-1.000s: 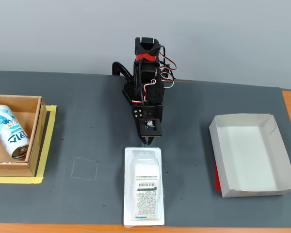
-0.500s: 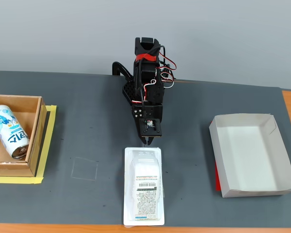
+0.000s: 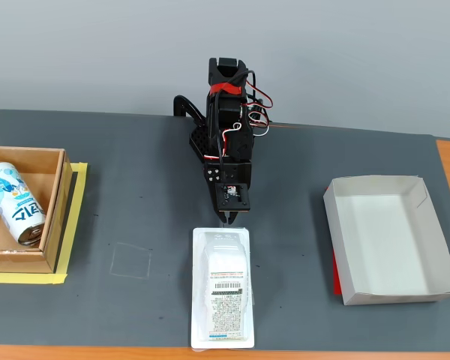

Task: Pick the sandwich and put it in the gray box

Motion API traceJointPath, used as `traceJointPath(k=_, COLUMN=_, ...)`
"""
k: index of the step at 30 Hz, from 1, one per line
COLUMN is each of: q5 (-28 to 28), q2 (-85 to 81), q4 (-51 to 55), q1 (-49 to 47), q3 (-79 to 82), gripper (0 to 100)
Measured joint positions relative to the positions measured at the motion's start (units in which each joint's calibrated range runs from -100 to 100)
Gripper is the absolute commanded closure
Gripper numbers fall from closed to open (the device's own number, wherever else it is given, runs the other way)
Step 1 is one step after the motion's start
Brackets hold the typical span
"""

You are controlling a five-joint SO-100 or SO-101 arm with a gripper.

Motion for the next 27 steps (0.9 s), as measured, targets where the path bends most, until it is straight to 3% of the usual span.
traceJointPath(k=21, q5=0.0, q2=0.25, q4=0.35, q1=0.0, q3=-0.63, gripper=98)
traceJointPath(k=27, q5=0.0, q2=7.9, q4=0.35, q1=0.0, q3=-5.12, gripper=98)
